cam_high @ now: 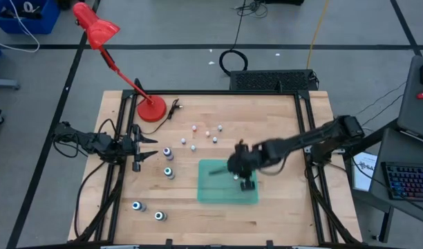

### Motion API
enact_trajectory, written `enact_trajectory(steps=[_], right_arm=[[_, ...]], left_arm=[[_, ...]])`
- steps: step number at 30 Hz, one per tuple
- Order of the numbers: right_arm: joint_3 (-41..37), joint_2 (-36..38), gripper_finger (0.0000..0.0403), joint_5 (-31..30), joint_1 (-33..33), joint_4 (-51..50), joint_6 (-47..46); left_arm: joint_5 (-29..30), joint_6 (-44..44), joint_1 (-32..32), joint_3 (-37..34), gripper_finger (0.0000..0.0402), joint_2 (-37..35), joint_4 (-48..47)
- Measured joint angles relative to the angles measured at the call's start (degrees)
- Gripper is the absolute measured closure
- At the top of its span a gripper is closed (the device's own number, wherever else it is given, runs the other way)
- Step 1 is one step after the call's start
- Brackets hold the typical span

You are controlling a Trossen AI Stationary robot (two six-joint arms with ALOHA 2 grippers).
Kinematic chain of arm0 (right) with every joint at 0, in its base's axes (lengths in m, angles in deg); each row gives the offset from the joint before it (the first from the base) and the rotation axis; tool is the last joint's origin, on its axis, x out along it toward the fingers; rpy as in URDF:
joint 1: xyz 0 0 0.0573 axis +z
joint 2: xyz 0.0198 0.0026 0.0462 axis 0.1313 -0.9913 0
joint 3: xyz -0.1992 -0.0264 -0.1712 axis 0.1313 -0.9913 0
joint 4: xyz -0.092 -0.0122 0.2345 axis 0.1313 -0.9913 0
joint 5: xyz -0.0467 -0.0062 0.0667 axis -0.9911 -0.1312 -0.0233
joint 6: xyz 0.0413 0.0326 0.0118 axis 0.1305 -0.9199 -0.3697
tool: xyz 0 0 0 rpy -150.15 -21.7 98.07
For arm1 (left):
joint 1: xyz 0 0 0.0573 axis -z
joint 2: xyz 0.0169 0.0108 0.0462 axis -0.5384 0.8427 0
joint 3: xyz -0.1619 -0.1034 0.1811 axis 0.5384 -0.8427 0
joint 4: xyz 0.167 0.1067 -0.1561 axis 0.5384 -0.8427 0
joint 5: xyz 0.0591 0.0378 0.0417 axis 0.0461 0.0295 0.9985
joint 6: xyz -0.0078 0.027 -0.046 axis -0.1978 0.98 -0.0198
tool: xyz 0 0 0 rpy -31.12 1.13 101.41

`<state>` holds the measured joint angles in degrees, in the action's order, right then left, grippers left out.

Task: Pick & Place food coloring
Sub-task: Put the small blue food coloring bottle into the green bin

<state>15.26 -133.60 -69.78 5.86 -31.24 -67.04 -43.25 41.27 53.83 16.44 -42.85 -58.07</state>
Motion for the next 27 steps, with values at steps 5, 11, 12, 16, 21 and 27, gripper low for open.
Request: enact_trajectory(steps=[5,11,12,16,21,27], right_arm=[[-0.1,-3.5,0.0364,-0.4,5.0,3.1,-3.6],[0.0,-6.2,0.0364,-0.2,6.2,4.2,-3.5],[0.0,-6.8,0.0364,-0.3,6.5,4.3,-3.1],[0.0,-9.0,0.0364,-1.7,7.6,4.6,-1.2],[0.0,-11.8,0.0364,-1.9,7.2,4.6,-0.4],[0.0,-12.6,0.0364,-1.6,7.4,5.6,0.6]], left_arm=[[0.0,0.0,0.0,0.0,0.0215,0.0,0.0],[0.0,0.0,0.0,0.0,0.0215,0.0,0.0],[0.0,0.0,0.0,0.0,0.0215,0.0,0.0],[0.0,0.0,0.0,0.0,0.0215,0.0,0.0],[0.0,0.0,0.0,0.0,0.0215,0.0,0.0],[0.0,0.0,0.0,0.0,0.0215,0.0,0.0]])
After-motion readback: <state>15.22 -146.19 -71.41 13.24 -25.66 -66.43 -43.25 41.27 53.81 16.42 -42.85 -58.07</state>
